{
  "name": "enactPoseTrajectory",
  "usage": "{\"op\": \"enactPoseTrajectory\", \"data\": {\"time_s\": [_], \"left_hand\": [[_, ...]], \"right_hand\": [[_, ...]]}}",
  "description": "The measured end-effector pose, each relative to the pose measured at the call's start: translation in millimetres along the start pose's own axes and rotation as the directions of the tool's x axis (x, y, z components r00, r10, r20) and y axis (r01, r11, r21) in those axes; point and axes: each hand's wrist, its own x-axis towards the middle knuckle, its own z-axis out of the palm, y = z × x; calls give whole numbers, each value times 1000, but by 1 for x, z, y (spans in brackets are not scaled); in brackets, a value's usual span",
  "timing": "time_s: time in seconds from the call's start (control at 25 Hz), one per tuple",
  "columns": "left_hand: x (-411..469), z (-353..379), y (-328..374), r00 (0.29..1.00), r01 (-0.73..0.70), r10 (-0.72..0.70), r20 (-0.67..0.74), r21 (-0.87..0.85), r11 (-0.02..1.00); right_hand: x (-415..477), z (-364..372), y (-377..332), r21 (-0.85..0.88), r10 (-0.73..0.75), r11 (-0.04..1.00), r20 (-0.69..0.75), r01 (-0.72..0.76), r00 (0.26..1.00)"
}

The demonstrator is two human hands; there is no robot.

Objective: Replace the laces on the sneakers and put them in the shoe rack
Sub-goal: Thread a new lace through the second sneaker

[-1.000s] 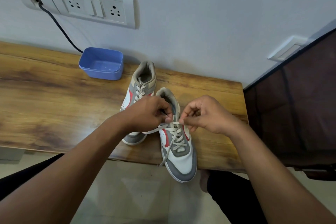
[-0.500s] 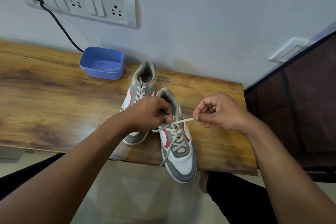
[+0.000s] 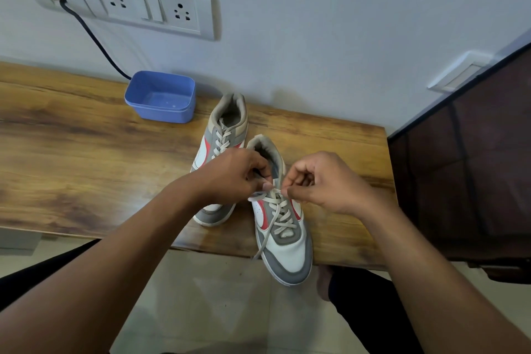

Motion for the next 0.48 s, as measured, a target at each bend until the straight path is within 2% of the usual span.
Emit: {"op": "enactPoseTrajectory", "data": {"time_s": [0.12,0.2,0.28,0.4,0.48], "left_hand": [[0,-1,0,1000,2,-2,6,-13,1000],[-1,-1,0,1000,-2,2,9,-20,1000],[-1,-1,1,1000,-5,6,13,-8,1000],[0,-1,2,1000,-4,4,14,-8,1000],[-2,-2,1,1000,-7,7,8,-19,1000]], "right_hand": [[0,-24,10,8,43,999,-134,-42,990],[-4,-23,10,8,75,997,-78,-74,994],[-4,-6,3,-19,42,999,9,-41,999],[1,-13,9,8,26,1000,-79,-25,997],[0,-22,12,33,61,998,-76,-59,995]]}}
